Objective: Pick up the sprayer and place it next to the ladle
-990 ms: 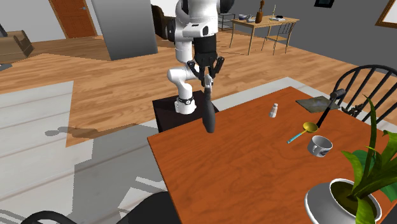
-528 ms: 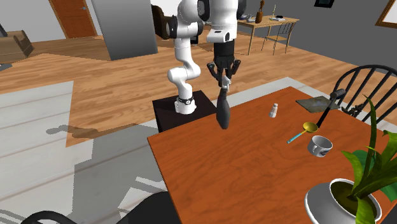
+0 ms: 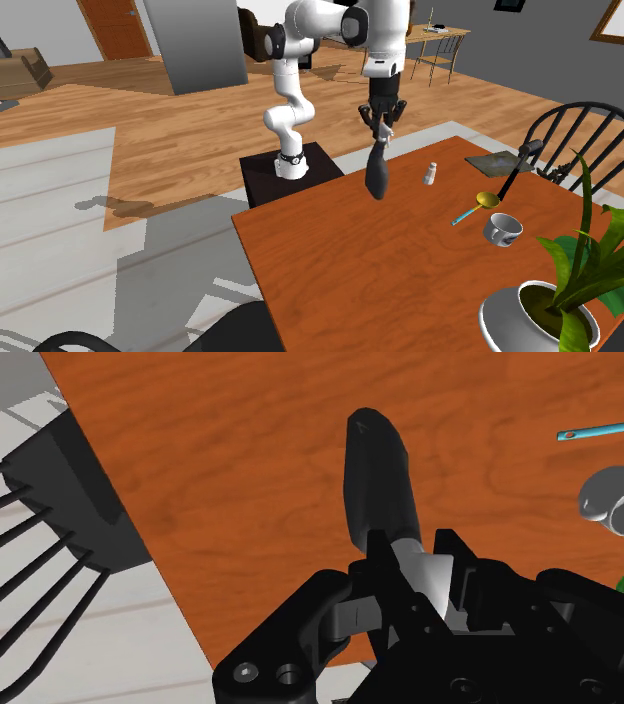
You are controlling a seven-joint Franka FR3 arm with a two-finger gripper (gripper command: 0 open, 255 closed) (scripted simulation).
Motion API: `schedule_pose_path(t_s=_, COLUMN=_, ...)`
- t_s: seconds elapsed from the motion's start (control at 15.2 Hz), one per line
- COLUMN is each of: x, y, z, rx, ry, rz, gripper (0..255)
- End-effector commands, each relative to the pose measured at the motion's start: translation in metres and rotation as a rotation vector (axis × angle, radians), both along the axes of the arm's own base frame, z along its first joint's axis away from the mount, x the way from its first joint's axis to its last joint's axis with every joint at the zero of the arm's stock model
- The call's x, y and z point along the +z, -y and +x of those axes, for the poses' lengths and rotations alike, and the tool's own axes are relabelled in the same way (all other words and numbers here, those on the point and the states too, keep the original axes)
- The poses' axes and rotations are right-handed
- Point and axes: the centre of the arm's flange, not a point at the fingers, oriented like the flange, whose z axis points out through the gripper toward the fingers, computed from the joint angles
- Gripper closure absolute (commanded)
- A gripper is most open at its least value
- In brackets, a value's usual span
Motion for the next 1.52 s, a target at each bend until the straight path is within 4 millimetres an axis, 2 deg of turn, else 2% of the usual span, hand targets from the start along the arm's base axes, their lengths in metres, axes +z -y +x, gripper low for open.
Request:
schedule_pose_path(t_s=0.0, x=-0.007, y=-0.023, z=-0.006, rx=-0.002, ry=0.001, rz=0.0, gripper=255)
schedule_pose_path(t_s=1.45, x=-0.096, y=-0.297, z=-0.043, rx=-0.002, ry=0.001, rz=0.0, gripper=255)
